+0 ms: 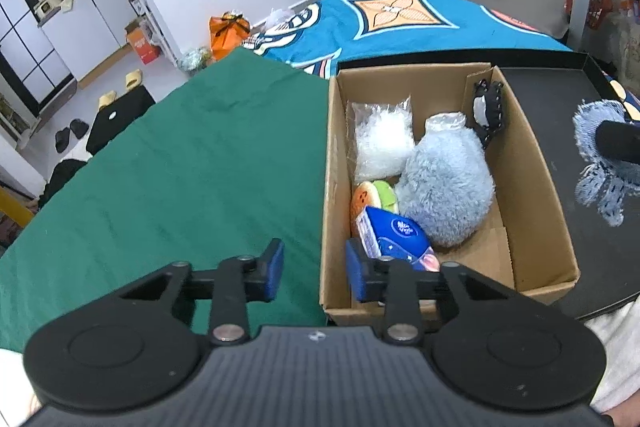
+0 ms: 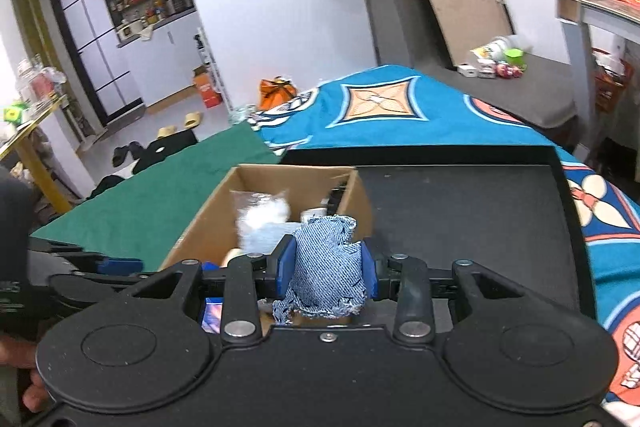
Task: Organize soft objects
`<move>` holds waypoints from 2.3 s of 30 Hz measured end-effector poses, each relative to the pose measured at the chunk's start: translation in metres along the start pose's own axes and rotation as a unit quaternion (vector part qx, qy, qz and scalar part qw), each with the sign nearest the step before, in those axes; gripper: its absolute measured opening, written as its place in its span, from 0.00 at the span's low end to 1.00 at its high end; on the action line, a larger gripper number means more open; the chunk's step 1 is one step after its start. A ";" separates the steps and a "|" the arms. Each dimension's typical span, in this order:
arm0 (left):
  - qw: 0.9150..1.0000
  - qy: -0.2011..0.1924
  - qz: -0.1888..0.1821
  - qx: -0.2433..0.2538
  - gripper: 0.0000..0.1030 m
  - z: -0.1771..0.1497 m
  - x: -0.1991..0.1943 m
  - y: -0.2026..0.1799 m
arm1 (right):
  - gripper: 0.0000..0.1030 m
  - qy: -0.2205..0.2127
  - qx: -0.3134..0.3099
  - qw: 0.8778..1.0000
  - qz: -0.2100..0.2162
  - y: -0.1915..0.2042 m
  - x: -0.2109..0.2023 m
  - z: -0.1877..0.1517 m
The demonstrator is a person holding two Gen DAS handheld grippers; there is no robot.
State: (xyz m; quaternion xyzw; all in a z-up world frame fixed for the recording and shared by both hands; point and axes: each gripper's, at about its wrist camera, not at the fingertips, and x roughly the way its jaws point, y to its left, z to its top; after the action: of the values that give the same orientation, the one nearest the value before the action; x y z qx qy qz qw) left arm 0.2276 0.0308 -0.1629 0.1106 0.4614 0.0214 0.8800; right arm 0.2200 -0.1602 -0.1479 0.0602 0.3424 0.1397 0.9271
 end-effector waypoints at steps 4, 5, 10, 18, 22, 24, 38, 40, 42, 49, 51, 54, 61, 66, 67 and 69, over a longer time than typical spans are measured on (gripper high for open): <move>1.000 0.009 -0.010 -0.001 0.14 -0.001 0.003 0.002 | 0.34 0.000 -0.010 1.000 0.014 0.014 0.005 0.003; 1.000 0.010 -0.014 -0.002 0.11 -0.002 0.003 0.003 | 0.35 -0.001 -0.011 1.000 0.017 0.018 0.005 0.003; 0.999 0.013 -0.033 -0.010 0.07 -0.002 0.006 0.008 | 0.59 0.008 -0.008 0.999 0.036 0.021 0.012 0.000; 0.999 0.008 -0.037 -0.009 0.08 -0.002 0.003 0.010 | 0.60 0.015 0.013 1.000 0.019 0.006 0.007 -0.003; 0.999 -0.007 -0.032 0.004 0.12 -0.001 -0.004 0.006 | 0.69 0.008 0.019 1.000 0.021 0.000 -0.002 0.001; 1.000 -0.006 -0.024 0.014 0.14 0.000 -0.005 0.001 | 0.73 0.007 0.020 1.000 0.021 -0.002 -0.004 0.002; 1.000 -0.021 -0.010 0.021 0.55 0.008 -0.026 -0.014 | 0.91 0.022 0.022 0.999 0.032 -0.019 -0.013 0.002; 1.000 -0.019 -0.010 0.016 0.56 0.008 -0.027 -0.015 | 0.96 0.024 0.028 0.999 0.031 -0.023 -0.015 0.002; 1.000 -0.016 -0.007 0.010 0.56 0.008 -0.029 -0.014 | 0.99 0.028 0.032 0.999 0.028 -0.026 -0.017 0.003; 0.998 -0.016 -0.037 -0.057 0.80 0.016 -0.049 -0.003 | 1.00 0.037 0.041 0.998 -0.001 -0.037 -0.029 0.012; 0.997 -0.017 -0.039 -0.059 0.90 0.017 -0.056 -0.003 | 1.00 0.037 0.053 0.998 -0.006 -0.042 -0.034 0.015; 0.997 -0.020 -0.044 -0.057 0.91 0.020 -0.065 -0.003 | 1.00 0.037 0.055 0.998 -0.020 -0.046 -0.042 0.018; 0.996 -0.030 -0.057 -0.068 0.95 0.023 -0.085 -0.001 | 1.00 0.032 0.048 0.998 -0.037 -0.044 -0.061 0.023; 0.995 -0.044 -0.056 -0.064 0.95 0.022 -0.100 -0.003 | 1.00 0.019 0.043 0.998 -0.040 -0.042 -0.077 0.027; 0.995 -0.047 -0.057 -0.064 0.95 0.021 -0.103 -0.003 | 1.00 0.018 0.039 0.998 -0.043 -0.040 -0.079 0.027; 0.995 -0.053 -0.060 -0.067 0.95 0.021 -0.110 -0.003 | 1.00 0.018 0.035 0.998 -0.049 -0.040 -0.084 0.028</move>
State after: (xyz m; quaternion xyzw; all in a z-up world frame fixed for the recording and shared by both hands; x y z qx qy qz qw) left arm 0.1814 0.0089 -0.0629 0.0242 0.4179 -0.0064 0.9082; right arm 0.1858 -0.2235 -0.0833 0.0735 0.3665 0.0831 0.9238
